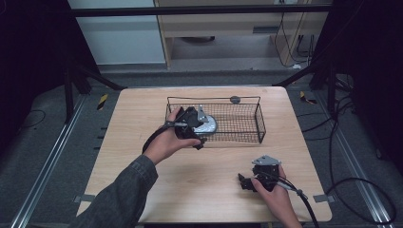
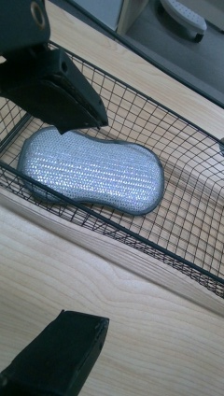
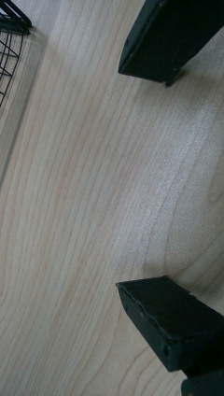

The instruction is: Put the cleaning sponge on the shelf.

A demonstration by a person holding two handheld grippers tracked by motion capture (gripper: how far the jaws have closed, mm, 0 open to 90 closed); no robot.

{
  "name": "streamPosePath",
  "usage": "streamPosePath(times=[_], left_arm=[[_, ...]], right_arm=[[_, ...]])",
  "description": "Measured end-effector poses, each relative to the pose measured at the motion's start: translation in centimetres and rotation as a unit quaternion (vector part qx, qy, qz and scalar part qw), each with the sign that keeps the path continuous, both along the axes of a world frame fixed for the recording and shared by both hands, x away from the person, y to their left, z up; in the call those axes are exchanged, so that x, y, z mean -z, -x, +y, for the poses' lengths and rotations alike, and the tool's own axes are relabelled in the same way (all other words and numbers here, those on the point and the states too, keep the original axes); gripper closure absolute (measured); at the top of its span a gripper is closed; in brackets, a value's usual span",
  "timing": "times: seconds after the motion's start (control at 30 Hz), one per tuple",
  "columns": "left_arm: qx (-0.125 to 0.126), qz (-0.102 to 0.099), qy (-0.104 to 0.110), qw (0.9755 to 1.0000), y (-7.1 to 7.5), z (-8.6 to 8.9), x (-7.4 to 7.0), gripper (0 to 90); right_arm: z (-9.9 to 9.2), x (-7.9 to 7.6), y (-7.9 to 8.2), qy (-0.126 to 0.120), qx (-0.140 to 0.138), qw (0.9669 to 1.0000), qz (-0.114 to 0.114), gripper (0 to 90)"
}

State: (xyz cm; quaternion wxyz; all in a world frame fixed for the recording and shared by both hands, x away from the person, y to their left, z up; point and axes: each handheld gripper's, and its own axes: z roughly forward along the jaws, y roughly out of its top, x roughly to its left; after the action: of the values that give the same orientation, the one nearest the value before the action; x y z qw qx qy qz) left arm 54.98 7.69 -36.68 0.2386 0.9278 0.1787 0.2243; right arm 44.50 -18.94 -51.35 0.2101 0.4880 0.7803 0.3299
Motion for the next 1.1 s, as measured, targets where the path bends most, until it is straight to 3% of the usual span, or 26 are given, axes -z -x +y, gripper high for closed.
streamPosePath(times=[0.33, 0.37, 0.63, 0.77, 1.1], left_arm=[[-0.032, -0.001, 0.016, 0.9993, 1.9, 1.8, 0.1, 3.9], [-0.039, -0.003, 0.020, 0.9990, 2.4, 2.4, 0.1, 3.9], [-0.068, 0.000, 0.033, 0.9972, 4.0, 5.9, 0.8, 3.9], [-0.087, 0.004, 0.041, 0.9954, 4.2, 7.7, 1.4, 4.2], [-0.135, 0.015, 0.037, 0.9900, 4.0, 11.7, 2.9, 5.1]], right_arm=[[0.0, 0.0, 0.0, 0.003, 0.001, 1.0000, -0.002, 0.5], [0.1, -0.1, 0.1, -0.007, 0.007, 0.9999, 0.003, 0.6], [0.2, -0.1, 0.2, -0.008, 0.008, 0.9999, 0.004, 0.5], [0.2, -0.1, 0.2, -0.007, 0.008, 0.9999, 0.004, 0.5], [0.2, -0.1, 0.2, -0.007, 0.008, 0.9999, 0.004, 0.5]])
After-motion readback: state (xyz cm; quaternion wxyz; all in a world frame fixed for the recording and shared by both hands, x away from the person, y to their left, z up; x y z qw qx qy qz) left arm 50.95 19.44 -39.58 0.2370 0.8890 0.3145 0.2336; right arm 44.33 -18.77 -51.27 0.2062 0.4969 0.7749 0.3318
